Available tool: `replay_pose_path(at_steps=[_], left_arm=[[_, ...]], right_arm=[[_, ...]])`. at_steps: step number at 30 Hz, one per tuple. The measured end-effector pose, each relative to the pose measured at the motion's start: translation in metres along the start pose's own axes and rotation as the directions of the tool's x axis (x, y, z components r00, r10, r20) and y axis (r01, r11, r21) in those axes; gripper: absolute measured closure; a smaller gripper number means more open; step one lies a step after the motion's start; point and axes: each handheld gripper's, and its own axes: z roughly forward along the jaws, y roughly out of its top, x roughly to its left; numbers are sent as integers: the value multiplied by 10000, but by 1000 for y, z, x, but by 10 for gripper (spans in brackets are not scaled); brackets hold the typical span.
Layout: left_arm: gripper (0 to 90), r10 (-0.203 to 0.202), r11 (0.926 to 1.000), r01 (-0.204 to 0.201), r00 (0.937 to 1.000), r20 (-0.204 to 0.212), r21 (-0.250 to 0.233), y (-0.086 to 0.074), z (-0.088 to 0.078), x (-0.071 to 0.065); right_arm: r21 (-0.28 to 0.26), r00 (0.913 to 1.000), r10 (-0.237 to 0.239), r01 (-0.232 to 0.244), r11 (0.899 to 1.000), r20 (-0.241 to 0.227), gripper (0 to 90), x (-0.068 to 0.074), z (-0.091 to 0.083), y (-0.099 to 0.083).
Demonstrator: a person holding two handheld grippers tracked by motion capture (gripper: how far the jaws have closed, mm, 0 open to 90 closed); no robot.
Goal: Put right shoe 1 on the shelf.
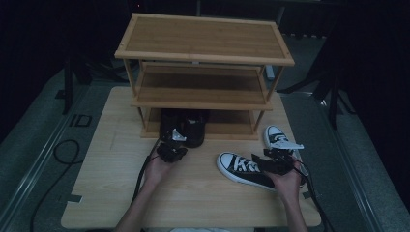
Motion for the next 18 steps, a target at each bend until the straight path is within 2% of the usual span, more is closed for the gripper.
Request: replay_pose_path(at_steps=[5, 10, 18], left_arm=[[900, 199, 9996, -195, 9996, -191, 227, 12, 10, -6], [900, -160, 9996, 165, 9997, -197, 226, 17, 16, -4], [892, -545, 9983, 552, 9979, -360, 193, 13, 17, 4]], right_arm=[[1, 10000, -1, 1, 10000, -7, 404, 0, 0, 0], [-2, 10000, -1, 1, 10000, -14, 403, 0, 0, 0], [-4, 10000, 8, -8, 10000, -17, 403, 0, 0, 0]])
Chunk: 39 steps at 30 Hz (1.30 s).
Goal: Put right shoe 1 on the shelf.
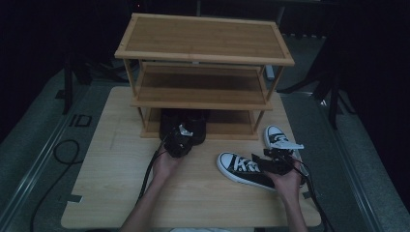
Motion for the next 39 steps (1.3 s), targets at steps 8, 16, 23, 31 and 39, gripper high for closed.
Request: replay_pose_path(at_steps=[8, 16, 23, 31, 39], left_arm=[[876, 772, 9970, -775, 9962, 404, 39, 4, 3, -17], [898, 543, 9985, -545, 9982, 244, 85, 14, 13, -21], [898, 255, 9996, -255, 9997, 27, 74, 8, 8, -13], [800, 359, 9993, -360, 9988, 335, 44, -9, -6, -7], [705, 261, 9994, -251, 9990, 372, -255, -30, -20, 5]], right_arm=[[4, 10000, 4, -4, 10000, 13, 403, 0, 0, 0], [-2, 10000, 17, -17, 10000, -4, 403, 0, 0, 0], [-2, 10000, 2, -2, 10000, -2, 403, 0, 0, 0], [27, 10000, -13, 13, 10000, -23, 407, 0, 0, 0], [202, 9996, -189, 194, 9996, -232, 484, 1, -1, 2]])
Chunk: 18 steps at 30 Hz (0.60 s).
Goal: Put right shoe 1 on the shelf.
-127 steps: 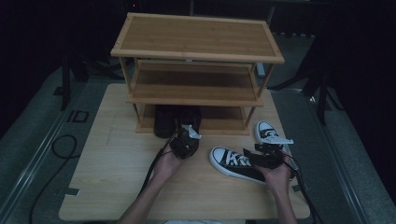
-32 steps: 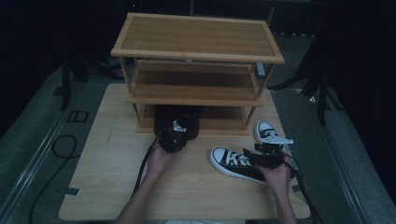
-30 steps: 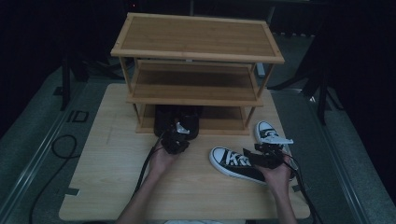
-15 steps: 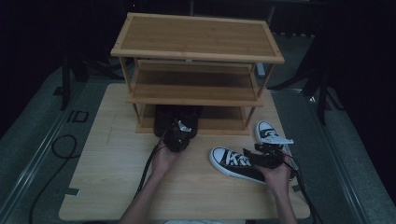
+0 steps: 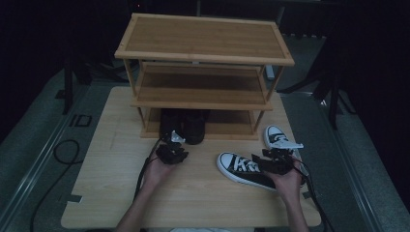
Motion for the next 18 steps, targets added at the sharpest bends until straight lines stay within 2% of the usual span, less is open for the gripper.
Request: replay_pose_path(at_steps=[5, 10, 13, 18], left_arm=[[629, -10, 9999, 11, 10000, 34, -159, -5, -2, 3], [607, -34, 9988, 42, 9999, 165, -493, -12, -4, 5], [606, -122, 9978, 140, 9995, 291, -642, -14, -4, 7], [605, -267, 9955, 304, 9988, 422, -894, -17, -4, 9]], right_arm=[[182, 9996, -257, 259, 9995, -94, 563, 2, -1, 3], [277, 9984, -541, 546, 9981, -185, 682, 3, -10, 10], [295, 9972, -597, 611, 9977, -453, 758, 0, -17, 14], [451, 9947, -908, 929, 9947, -480, 758, -5, -27, 19]])
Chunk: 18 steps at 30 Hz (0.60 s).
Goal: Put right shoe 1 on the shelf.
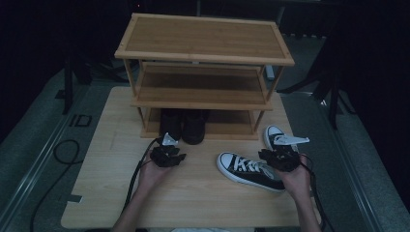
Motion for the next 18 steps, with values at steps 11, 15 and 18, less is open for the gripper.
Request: replay_pose_path(at_steps=[11, 15, 18], left_arm=[[605, -143, 9996, 146, 9998, 129, -238, -3, 0, 2], [604, -196, 9994, 200, 9997, 151, -290, -4, 0, 2], [600, -169, 9994, 172, 9998, 123, -294, -4, 0, 1]], right_arm=[[467, 9929, -1181, 1187, 9918, -169, 706, -13, -10, 4], [500, 9917, -1260, 1271, 9906, -235, 704, -16, -11, 4], [612, 9906, -1341, 1355, 9889, -264, 704, -19, -13, 4]])
